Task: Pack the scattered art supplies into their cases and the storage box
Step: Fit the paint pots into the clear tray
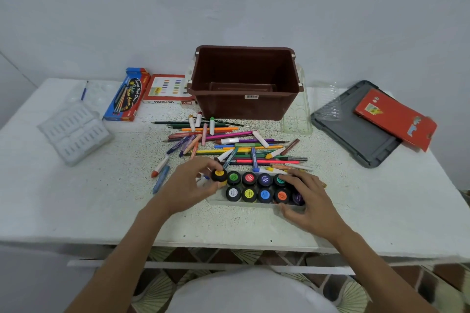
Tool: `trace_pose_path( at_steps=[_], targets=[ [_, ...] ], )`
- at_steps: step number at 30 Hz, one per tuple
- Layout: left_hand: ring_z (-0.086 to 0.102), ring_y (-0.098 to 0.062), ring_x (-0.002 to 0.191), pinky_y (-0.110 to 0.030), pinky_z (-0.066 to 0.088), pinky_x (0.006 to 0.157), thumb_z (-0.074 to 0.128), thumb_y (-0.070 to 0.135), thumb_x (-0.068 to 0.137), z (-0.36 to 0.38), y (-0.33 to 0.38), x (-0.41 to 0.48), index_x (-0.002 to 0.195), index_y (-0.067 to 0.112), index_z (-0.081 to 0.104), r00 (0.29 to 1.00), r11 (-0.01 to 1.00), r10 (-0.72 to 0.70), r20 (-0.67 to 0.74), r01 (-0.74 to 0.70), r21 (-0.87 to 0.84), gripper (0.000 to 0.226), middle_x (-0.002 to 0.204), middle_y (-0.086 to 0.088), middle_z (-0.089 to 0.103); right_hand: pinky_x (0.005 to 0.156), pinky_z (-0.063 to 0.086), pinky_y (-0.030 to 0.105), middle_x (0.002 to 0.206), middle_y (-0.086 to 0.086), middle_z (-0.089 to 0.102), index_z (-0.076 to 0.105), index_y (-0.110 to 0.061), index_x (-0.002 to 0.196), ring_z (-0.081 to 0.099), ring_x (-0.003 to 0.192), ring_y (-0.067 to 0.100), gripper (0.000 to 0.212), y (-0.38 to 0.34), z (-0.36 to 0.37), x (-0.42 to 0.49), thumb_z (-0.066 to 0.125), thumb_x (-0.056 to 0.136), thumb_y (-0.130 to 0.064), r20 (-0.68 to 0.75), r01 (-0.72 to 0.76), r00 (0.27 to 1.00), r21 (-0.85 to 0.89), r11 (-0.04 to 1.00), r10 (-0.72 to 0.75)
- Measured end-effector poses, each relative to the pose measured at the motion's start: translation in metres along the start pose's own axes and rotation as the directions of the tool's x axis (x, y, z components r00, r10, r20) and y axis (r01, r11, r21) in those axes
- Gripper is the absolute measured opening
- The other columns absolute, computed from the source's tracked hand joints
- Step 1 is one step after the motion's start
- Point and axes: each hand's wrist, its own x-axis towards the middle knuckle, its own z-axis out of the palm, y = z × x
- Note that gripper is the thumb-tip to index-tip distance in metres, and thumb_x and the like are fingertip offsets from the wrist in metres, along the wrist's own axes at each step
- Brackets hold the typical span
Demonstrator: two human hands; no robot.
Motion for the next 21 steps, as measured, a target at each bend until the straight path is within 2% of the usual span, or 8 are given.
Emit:
trace_pose_path(
  at_steps=[5, 9, 13, 16, 21],
  targets=[
    [0.060, -0.006, 0.094, -0.017, 0.047, 0.083, 0.078, 0.016, 0.079, 0.008, -0.005, -0.012, 0.102, 0.029, 0.063, 1.000, 0.997, 0.021, -0.006, -0.020, 0.077, 0.031, 0.101, 0.011, 0.065, 0.106, 0.030, 0.030, 0.143, -0.013, 0.043, 0.052, -0.032, 0.137, 0.039, 0.129, 0.014, 0.062, -0.001, 0.001, 0.000, 0.061, 0.082, -0.058, -0.002, -0.006, 1.000, -0.003, 1.000, 0.006],
    [0.058, -0.004, 0.091, -0.012, 0.045, 0.082, 0.078, 0.014, 0.079, 0.011, -0.010, -0.015, 0.104, 0.026, 0.064, 0.998, 0.990, 0.058, 0.011, -0.059, 0.130, 0.031, 0.099, 0.010, 0.062, 0.106, 0.030, 0.030, 0.143, -0.014, 0.042, 0.052, -0.033, 0.137, 0.036, 0.128, 0.010, 0.062, -0.003, 0.000, -0.001, 0.061, 0.081, -0.058, -0.002, -0.015, 1.000, 0.003, 1.000, 0.015],
    [0.058, -0.001, 0.091, -0.021, 0.048, 0.082, 0.079, 0.016, 0.078, 0.017, -0.015, -0.017, 0.103, 0.021, 0.066, 0.995, 0.977, 0.103, -0.008, -0.099, 0.190, 0.028, 0.103, 0.009, 0.060, 0.106, 0.031, 0.031, 0.143, -0.013, 0.042, 0.051, -0.034, 0.137, 0.036, 0.129, 0.012, 0.062, -0.004, -0.001, 0.000, 0.061, 0.081, -0.058, 0.009, -0.024, 1.000, 0.005, 1.000, 0.024],
    [0.059, -0.007, 0.100, -0.026, 0.051, 0.086, 0.080, 0.021, 0.079, 0.022, -0.019, -0.022, 0.100, 0.020, 0.065, 0.988, 0.960, 0.150, -0.047, -0.134, 0.245, 0.026, 0.109, 0.008, 0.059, 0.105, 0.031, 0.031, 0.143, -0.012, 0.043, 0.052, -0.032, 0.137, 0.037, 0.127, 0.012, 0.062, -0.005, -0.002, 0.000, 0.061, 0.081, -0.057, 0.007, -0.022, 1.000, -0.004, 1.000, 0.022],
    [0.060, -0.007, 0.101, -0.022, 0.051, 0.085, 0.074, 0.029, 0.081, 0.025, -0.022, -0.029, 0.095, 0.019, 0.067, 0.980, 0.951, 0.189, -0.063, -0.167, 0.261, 0.018, 0.109, 0.007, 0.058, 0.105, 0.029, 0.028, 0.143, -0.012, 0.042, 0.051, -0.032, 0.138, 0.034, 0.128, 0.008, 0.063, -0.004, -0.003, -0.001, 0.061, 0.081, -0.057, 0.021, -0.033, 0.999, -0.020, 0.999, 0.034]
  ],
)
